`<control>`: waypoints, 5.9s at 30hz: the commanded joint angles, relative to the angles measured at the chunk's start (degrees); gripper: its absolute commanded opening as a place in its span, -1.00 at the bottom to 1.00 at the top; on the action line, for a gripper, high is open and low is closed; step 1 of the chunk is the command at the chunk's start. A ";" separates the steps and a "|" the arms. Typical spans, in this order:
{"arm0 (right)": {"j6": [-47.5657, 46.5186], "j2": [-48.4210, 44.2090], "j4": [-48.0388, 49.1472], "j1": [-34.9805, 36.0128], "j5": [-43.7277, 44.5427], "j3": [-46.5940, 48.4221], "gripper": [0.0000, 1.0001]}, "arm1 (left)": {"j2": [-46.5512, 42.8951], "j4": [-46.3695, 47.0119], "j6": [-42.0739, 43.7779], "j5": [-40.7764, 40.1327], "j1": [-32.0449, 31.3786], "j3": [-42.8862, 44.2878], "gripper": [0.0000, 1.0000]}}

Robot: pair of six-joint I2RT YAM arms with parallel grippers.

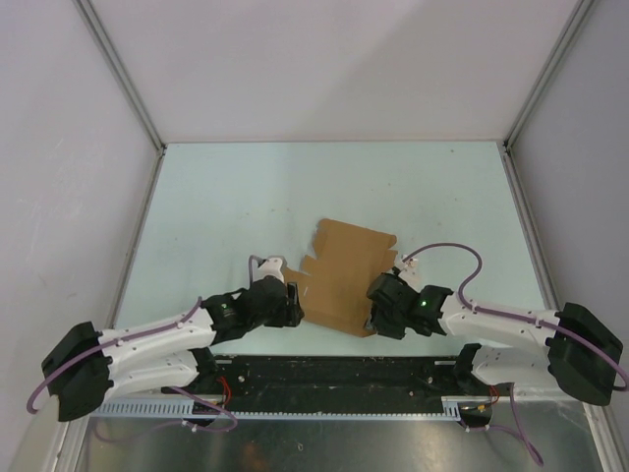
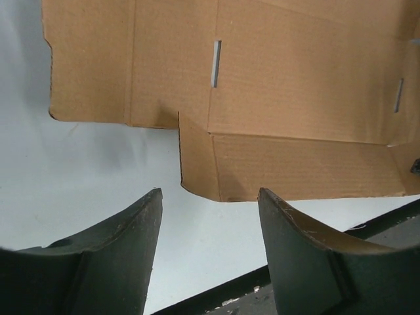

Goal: Fold the paper box

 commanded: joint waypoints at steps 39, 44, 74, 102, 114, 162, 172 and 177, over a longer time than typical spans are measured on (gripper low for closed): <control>-1.20 1.33 0.81 0.23 5.22 2.14 -0.57 | 11.25 1.30 2.75 -5.86 -5.82 11.45 0.26; -1.37 1.68 1.16 0.23 4.87 2.14 -0.58 | 12.56 2.01 2.05 -5.25 -7.22 11.81 0.26; -1.28 1.50 0.81 0.23 4.87 2.14 -0.59 | 17.66 2.44 1.08 -4.45 -10.13 12.07 -0.28; -2.78 -5.97 -1.83 0.15 5.31 2.14 -0.48 | 20.30 2.36 0.91 -5.16 -11.18 11.90 -0.41; -2.87 -2.01 4.15 0.14 2.06 2.23 -0.51 | 20.48 2.27 0.91 -4.89 -11.53 11.98 -0.42; -33.87 -10.11 0.38 -0.48 1.43 9.59 0.02 | -0.96 -6.68 3.72 -15.26 -12.76 14.53 0.13; -52.34 -1.67 5.46 20.69 12.25 11.28 0.58 | -11.24 -9.95 2.49 -10.78 -3.11 11.37 0.21; -54.28 5.54 8.97 24.75 14.80 11.11 0.59 | -13.89 -11.09 3.28 -10.17 -1.25 10.40 0.21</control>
